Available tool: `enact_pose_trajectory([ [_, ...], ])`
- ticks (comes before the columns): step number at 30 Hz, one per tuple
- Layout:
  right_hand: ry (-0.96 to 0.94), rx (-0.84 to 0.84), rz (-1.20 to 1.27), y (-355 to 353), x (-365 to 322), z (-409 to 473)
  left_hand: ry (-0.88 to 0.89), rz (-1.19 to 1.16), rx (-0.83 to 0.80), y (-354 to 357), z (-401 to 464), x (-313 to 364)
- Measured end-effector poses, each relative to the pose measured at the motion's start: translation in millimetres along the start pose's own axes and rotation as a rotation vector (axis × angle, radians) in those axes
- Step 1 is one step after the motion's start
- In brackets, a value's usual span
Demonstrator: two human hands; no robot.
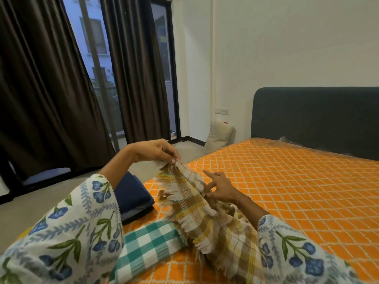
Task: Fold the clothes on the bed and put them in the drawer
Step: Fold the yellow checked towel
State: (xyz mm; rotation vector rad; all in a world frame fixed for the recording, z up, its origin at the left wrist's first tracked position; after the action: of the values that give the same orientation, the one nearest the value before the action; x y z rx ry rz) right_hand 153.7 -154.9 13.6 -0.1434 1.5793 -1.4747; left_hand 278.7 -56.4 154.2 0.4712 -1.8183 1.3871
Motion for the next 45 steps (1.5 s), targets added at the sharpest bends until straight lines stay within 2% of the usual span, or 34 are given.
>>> enact_pose_trajectory([
  [2, -0.072, -0.122, -0.073, 11, -18, 7, -0.019, 0.0, -0.074, 5, -2, -2],
  [6, -0.152, -0.197, -0.082, 18, -30, 5, -0.063, -0.004, -0.087, -1, -9, -17],
  [10, -0.117, -0.247, -0.184, 15, -8, -11, -0.107, -0.016, -0.008, -18, -19, -39],
  [12, -0.075, -0.27, -0.155, 14, 3, -20, -0.123, -0.039, 0.058, -25, -19, -48],
  [16, 0.029, -0.426, -0.145, 23, 13, -39, -0.139, -0.025, 0.183, -29, -16, -56],
  [19, -0.004, -0.492, -0.268, 29, 6, -46, -0.149, 0.049, 0.194, -26, -15, -58],
  [22, -0.124, -0.36, -0.196, 27, -17, -45, -0.138, 0.039, 0.264, -30, -14, -56],
  [25, -0.134, -0.197, 0.013, 24, -31, -45, -0.117, 0.021, 0.356, -39, -15, -50],
  [28, -0.077, -0.092, 0.003, 22, -14, -44, -0.132, 0.041, 0.421, -50, -22, -51],
  [30, 0.03, -0.1, -0.033, 21, 12, -46, -0.161, 0.058, 0.464, -53, -27, -57],
  [32, 0.123, -0.084, 0.044, 18, 28, -47, -0.171, 0.039, 0.521, -53, -29, -61],
  [34, 0.205, 0.029, 0.138, 4, 33, -46, -0.183, 0.031, 0.635, -58, -30, -64],
  [37, 0.373, 0.374, 0.352, -57, 47, -37, -0.209, 0.236, 0.82, -75, -35, -62],
  [40, 0.38, 0.643, 0.369, -152, 29, -24, -0.203, 0.41, 0.932, -82, -30, -44],
  [42, 0.302, 0.735, 0.23, -209, -1, -18, -0.19, 0.489, 1.028, -87, -26, -17],
  [45, 0.187, 0.783, 0.058, -267, -36, -18, -0.183, 0.633, 1.166, -101, -25, 31],
])
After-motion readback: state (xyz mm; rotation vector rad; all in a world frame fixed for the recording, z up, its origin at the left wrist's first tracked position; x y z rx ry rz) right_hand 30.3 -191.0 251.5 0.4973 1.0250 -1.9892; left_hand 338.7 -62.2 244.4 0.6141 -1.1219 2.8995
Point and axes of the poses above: each hand's wrist, its own z-axis towards the middle knuckle, its own y-axis out of the palm, x = y × z, the point moved 9 cm from there along z, towards the middle knuckle, and after that the axes turned 3 degrees about x, right-handed, at the moved point
